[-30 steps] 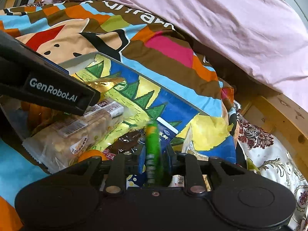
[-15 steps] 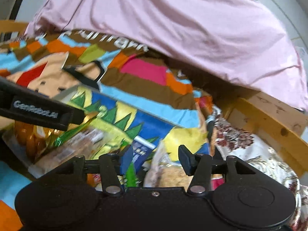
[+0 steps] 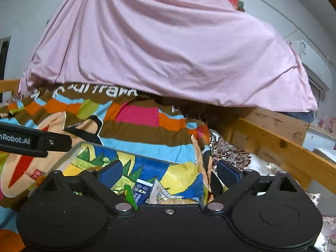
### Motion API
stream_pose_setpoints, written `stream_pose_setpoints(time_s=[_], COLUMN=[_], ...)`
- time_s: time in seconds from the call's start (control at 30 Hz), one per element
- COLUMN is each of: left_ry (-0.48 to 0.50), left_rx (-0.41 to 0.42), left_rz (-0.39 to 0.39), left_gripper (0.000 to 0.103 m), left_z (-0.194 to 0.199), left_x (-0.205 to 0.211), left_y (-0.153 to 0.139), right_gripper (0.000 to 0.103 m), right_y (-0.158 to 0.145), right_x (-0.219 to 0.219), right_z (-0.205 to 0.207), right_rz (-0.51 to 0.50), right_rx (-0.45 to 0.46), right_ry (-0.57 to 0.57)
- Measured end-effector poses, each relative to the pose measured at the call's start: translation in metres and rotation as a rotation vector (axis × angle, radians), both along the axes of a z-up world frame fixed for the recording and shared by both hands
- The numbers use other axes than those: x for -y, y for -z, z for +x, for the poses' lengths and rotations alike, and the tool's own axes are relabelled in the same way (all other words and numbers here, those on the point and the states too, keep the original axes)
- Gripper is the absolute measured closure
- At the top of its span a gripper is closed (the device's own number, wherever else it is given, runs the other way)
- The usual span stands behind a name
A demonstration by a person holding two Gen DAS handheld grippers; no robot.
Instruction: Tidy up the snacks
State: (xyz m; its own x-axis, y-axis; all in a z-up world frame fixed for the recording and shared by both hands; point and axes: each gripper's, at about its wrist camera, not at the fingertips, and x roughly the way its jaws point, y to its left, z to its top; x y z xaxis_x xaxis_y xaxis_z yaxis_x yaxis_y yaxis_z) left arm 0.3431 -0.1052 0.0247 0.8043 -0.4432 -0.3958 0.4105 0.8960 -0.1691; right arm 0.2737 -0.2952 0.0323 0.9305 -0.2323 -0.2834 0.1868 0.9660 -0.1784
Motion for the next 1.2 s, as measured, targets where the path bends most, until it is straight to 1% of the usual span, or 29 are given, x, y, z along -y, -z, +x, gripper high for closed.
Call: stream_pose_setpoints(time_s=[0.17, 0.27, 0.43, 0.6, 0.8, 0.97, 1.2], left_ry=[-0.026, -0.038, -0.046, -0.066, -0.079, -0.087, -0.103], left_rx=[0.017, 0.031, 0.006, 0.024, 0.04, 0.048, 0.027], left_rz=[0.015, 0.025, 0.015, 0.036, 0.068, 0.085, 0.1], left_gripper=[0.001, 0.001, 0.001, 0.001, 0.001, 0.001, 0.001], left_z=[-0.024, -0.043, -0.072, -0.1, -0.128, -0.145, -0.166], left_x=[-0.008, -0.012, -0.02, -0.024, -0.031, -0.035, -0.044], left_y=[-0.02, -0.029, -0.034, -0.04, -0.042, -0.041, -0.03], right_gripper=[0.001, 0.001, 0.001, 0.001, 0.001, 0.001, 0.001], right_y=[-0.016, -0.025, -0.035, -0.037, -0.036, -0.034, -0.026], right_x=[0.003, 0.005, 0.002, -0.001, -0.001, -0.003, -0.007], right_z=[-0.029, -0.046, -0.073, -0.099, -0.122, -0.14, -0.162], right_rz=[0.014, 0.038, 0.064, 0.069, 0.091, 0.101, 0.095], right_rx=[0.032, 0.054, 0.07, 0.074, 0.068, 0.062, 0.031], right_ry=[-0.011, -0.015, -0.036, -0.048, -0.05, -0.058, -0.073])
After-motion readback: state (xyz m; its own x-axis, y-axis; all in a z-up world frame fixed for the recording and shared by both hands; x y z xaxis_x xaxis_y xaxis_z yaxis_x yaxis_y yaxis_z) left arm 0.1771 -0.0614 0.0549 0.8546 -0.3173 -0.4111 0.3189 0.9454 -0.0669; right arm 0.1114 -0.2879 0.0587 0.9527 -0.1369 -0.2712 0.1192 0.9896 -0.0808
